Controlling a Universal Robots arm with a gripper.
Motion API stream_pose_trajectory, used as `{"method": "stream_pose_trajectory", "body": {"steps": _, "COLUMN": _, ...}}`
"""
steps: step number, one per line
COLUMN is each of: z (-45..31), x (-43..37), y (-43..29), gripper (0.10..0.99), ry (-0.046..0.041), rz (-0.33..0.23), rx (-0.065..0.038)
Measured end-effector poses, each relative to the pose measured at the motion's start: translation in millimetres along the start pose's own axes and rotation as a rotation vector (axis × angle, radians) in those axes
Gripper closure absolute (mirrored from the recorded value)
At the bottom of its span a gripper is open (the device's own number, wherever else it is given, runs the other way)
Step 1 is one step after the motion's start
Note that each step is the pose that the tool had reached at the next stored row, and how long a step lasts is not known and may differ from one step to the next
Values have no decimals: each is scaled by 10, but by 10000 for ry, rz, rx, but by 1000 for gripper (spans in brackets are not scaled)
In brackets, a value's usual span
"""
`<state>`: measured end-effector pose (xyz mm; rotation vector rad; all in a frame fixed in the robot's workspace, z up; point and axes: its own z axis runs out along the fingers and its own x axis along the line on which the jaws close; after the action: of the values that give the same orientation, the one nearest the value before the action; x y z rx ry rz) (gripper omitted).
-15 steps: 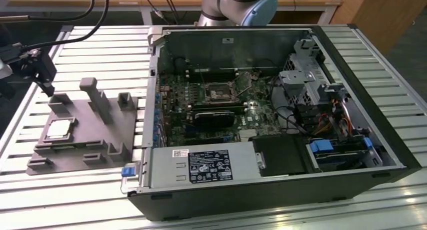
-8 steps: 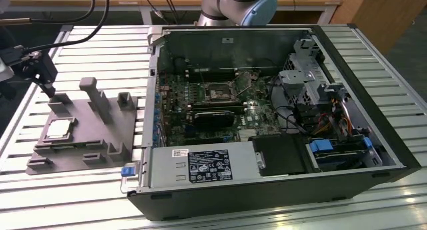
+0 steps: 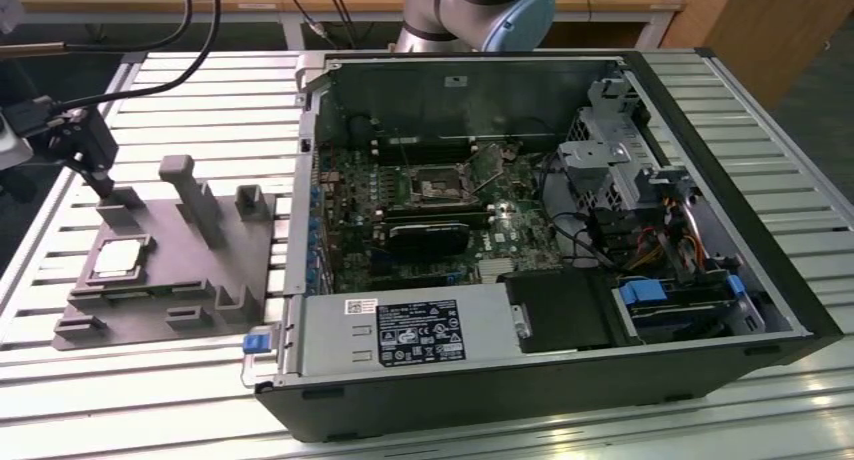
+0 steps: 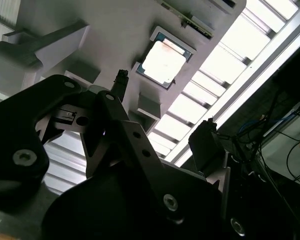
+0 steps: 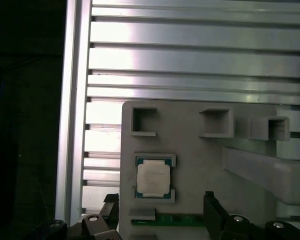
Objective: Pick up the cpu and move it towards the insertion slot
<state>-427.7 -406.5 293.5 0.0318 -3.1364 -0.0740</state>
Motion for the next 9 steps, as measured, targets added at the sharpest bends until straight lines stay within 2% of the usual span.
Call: {"method": "stream_pose_trajectory", "body": {"steps": 9, "z": 39, "x": 0, "y": -2, "gripper": 322, "ry": -1, "rz": 0, "rx": -3}}
